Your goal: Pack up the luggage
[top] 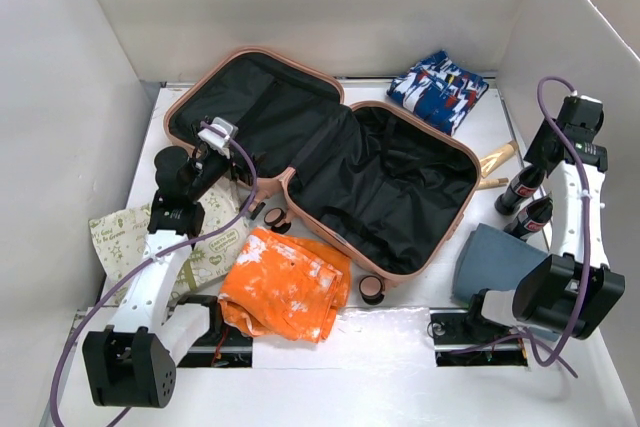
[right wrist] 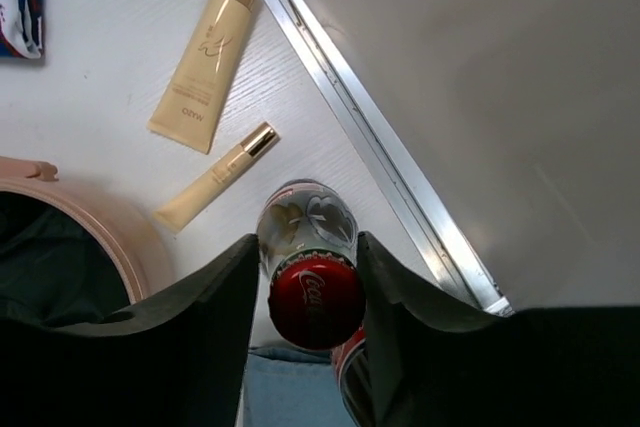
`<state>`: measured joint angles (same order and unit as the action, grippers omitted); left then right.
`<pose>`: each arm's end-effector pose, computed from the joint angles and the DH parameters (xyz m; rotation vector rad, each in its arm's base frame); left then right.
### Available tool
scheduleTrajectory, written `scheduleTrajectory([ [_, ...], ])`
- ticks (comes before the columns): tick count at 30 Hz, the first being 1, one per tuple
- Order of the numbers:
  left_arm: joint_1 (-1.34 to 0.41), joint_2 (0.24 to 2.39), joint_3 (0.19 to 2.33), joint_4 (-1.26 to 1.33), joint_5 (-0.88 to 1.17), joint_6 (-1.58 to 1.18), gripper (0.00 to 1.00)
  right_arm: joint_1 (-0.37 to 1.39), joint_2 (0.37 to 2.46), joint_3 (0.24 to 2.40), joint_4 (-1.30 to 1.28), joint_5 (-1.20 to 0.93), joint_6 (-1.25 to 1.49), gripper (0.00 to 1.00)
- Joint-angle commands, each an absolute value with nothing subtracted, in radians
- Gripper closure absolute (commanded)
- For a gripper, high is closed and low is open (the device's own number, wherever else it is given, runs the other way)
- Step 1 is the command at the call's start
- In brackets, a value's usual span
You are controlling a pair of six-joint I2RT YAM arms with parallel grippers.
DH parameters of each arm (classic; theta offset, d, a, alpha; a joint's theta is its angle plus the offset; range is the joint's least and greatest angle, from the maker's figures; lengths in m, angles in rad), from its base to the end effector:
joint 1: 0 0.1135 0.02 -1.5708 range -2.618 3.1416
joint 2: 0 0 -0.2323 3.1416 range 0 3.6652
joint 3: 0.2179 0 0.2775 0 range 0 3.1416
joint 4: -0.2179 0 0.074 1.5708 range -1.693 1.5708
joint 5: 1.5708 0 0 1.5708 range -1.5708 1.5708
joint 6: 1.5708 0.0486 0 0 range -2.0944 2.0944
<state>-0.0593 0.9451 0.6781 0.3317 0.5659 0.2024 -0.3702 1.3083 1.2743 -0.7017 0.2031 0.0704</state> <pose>0.2739 -0.0424 0.2956 0.6377 1.3844 -0.3111 0.2973 -0.1259 0.3070 0.6084 2.2377 -0.3869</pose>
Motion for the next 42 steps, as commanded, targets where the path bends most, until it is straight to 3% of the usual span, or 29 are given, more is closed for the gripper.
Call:
scheduleTrajectory([
  [1, -0.063, 0.925, 0.689, 0.356, 0.565, 0.184, 0.00, -0.367, 1.312, 1.276, -0.626, 0.218, 0.066, 0.52],
  [4, -0.063, 0.925, 0.698, 0.356, 0.555, 0.184, 0.00, -0.367, 1.302, 1.267, -0.617, 0.218, 0.066, 0.68],
  [5, -0.063, 0.934, 0.698, 0.356, 0.555, 0.184, 0.00, -0.367, 1.290, 1.267, -0.608, 0.218, 0.057, 0.79],
  [8, -0.063, 0.934, 0.698, 0.356, 0.555, 0.184, 0.00, -0.367, 1.281, 1.276, -0.607, 0.218, 0.048, 0.97],
  [9, -0.063, 0.934, 0.698, 0.356, 0.555, 0.184, 0.00, -0.367, 1.270, 1.285, -0.607, 0.218, 0.032, 1.00],
  [17, -0.063, 0.943, 0.716, 0.347, 0.565, 0.184, 0.00, -0.353, 1.201, 1.383, -0.617, 0.254, -0.008, 1.00],
  [29, -0.063, 0.962, 0.736, 0.337, 0.597, 0.184, 0.00, -0.186, 1.170, 1.578, -0.614, 0.477, -0.093, 1.00],
  [32, -0.063, 0.962, 0.736, 0.328, 0.597, 0.193, 0.00, -0.095, 1.180, 1.655, -0.594, 0.523, -0.104, 1.00],
  [40, -0.063, 0.962, 0.736, 0.318, 0.535, 0.173, 0.00, 0.438, 1.301, 1.750, -0.531, 0.589, -0.063, 1.00],
  [42, -0.063, 0.962, 0.736, 0.296, 0.499, 0.173, 0.00, 0.489, 1.348, 1.750, -0.516, 0.533, 0.012, 1.00],
])
